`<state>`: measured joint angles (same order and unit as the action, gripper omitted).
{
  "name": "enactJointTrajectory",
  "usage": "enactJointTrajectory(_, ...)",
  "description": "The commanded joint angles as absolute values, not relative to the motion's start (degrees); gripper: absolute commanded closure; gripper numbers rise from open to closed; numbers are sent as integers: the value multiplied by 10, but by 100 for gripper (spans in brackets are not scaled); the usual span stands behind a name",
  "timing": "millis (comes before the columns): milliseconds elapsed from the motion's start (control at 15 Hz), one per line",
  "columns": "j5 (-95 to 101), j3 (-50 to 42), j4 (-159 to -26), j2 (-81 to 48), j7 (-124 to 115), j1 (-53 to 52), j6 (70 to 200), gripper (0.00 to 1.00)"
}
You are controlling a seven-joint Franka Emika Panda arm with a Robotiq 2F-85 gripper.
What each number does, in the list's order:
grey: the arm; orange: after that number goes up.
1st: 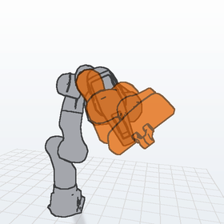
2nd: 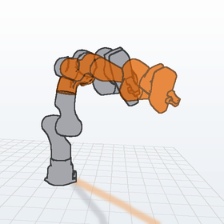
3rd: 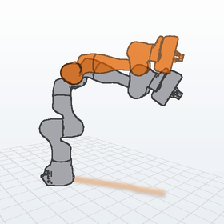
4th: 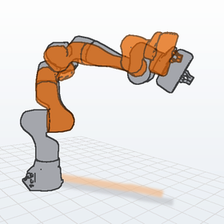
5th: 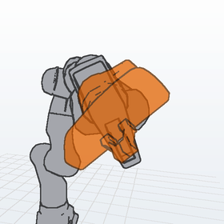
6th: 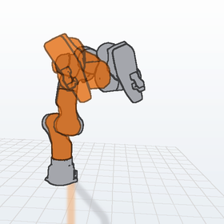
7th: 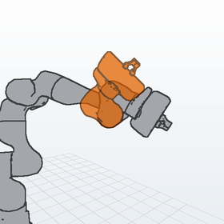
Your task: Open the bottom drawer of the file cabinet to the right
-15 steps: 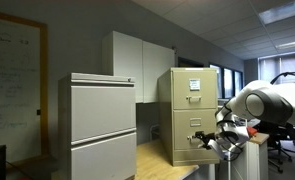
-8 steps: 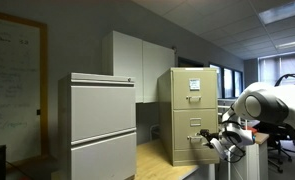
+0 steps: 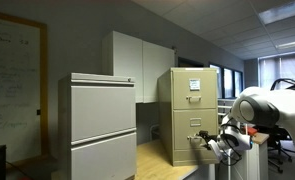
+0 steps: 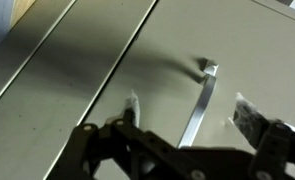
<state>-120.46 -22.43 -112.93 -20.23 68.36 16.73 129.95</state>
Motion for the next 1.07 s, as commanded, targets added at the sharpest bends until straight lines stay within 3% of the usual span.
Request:
enactJointTrajectory(0, -1230, -213, -1096, -233, 673, 180, 1285, 0)
enactJointTrajectory(333, -1259, -221, -1085, -242, 667, 193, 1279, 0)
enactJointTrajectory(467, -1267, -223, -1080, -243, 667, 201, 1282, 25)
enactJointTrajectory(1000, -1261, -214, -1060, -250, 651, 199, 1277, 86)
